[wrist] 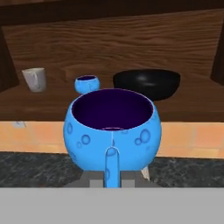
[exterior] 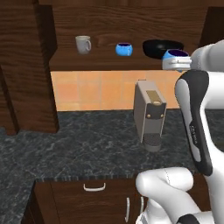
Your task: Gather all objects into one cabinet and sort the glasses and bowls to opposite sides.
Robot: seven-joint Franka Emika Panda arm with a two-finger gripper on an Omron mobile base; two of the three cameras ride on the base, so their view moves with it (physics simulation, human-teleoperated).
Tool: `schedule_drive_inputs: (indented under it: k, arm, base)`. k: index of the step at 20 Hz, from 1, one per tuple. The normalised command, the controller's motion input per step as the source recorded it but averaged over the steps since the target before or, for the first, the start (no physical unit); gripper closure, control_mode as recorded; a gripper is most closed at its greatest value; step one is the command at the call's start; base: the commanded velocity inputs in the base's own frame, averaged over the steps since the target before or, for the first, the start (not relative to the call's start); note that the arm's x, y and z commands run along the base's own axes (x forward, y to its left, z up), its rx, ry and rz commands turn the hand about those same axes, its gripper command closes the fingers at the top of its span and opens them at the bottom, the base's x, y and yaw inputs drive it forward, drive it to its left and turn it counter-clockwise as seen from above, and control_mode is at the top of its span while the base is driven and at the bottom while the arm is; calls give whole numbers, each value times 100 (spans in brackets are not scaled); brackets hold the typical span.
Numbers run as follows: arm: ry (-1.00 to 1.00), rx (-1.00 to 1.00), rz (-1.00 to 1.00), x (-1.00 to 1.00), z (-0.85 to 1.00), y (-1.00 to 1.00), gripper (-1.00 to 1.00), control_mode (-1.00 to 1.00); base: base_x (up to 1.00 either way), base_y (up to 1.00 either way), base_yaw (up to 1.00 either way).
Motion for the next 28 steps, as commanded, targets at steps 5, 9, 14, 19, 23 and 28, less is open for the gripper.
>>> schedule_drive_inputs:
  k: [5, 9, 14, 19, 23, 28]
  arm:
    - [17, 0, 10, 77, -7, 30, 100, -100]
    - [4, 0, 13, 94, -2, 0, 100, -100]
    - [0, 0, 13, 98, -5, 4, 100, -100]
    - [0, 0, 14, 94, -1, 18, 100, -100]
    - [2, 0, 10, 84, -11, 35, 100, -100]
    - [4, -1, 3, 55, -18, 46, 100, -100]
  base:
    - [0, 0, 0]
    - [0, 0, 0]
    - [0, 0, 0]
    - [0, 0, 0]
    - [0, 0, 0]
    - [0, 0, 0]
